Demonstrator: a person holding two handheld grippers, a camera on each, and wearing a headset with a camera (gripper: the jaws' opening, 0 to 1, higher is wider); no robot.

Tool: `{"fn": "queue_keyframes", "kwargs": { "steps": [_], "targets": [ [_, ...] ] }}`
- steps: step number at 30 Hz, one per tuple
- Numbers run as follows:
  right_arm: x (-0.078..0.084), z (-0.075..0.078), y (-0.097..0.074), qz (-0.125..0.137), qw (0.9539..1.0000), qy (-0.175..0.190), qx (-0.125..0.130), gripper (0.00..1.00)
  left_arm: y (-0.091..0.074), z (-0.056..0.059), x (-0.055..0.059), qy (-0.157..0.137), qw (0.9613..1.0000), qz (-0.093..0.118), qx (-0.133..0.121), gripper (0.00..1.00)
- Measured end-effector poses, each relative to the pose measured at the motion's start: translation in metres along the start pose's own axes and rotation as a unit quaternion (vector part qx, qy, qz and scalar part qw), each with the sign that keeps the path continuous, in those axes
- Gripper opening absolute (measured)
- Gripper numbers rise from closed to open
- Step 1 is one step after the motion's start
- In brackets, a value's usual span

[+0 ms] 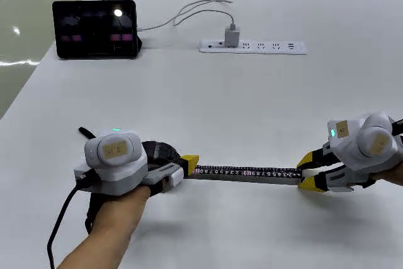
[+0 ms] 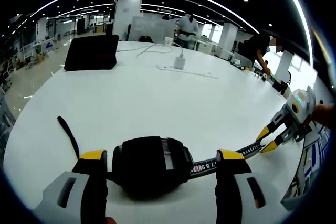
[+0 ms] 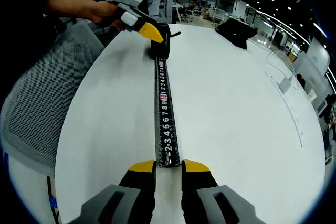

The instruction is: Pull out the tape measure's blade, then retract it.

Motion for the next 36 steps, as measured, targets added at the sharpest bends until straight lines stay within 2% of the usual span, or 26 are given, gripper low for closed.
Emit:
{"fn": "queue_keyframes", "kwargs": {
  "steps": [6,14,18,27,36],
  "targets": [
    [0.0,0.0,0.001,0.005,1.0,-0.003,-0.006,0.13,0.004,-0.001,0.002,-0.012,0.9999,-0.003,-0.003,0.75],
    [0.001,0.001,0.002,0.012,0.9998,-0.003,-0.013,0.12,0.006,-0.005,0.002,-0.013,0.9999,-0.005,-0.009,0.7],
    [0.001,0.002,0.002,0.017,0.9997,0.006,-0.016,0.11,0.007,-0.006,0.004,-0.01,0.9999,-0.008,-0.011,0.69],
    [0.0,0.002,0.002,0.015,0.9998,0.0,-0.016,0.1,0.009,-0.008,0.007,-0.004,0.9997,-0.018,-0.018,0.67],
    [0.0,0.001,0.002,0.012,0.9998,-0.001,-0.016,0.1,0.012,-0.009,0.01,-0.012,0.9994,-0.022,-0.024,0.66]
  ]
}}
Point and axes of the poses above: the centre of the closed fingertips' face, and the gripper's own axes: y roughly forward along the fingers, z roughly to its right, x roughly out of its underside, the point moved 5 cm from there along -y, roughly backward along the fingers, and after that the axes turned 4 degrees about -z, right-handed, at the moved point
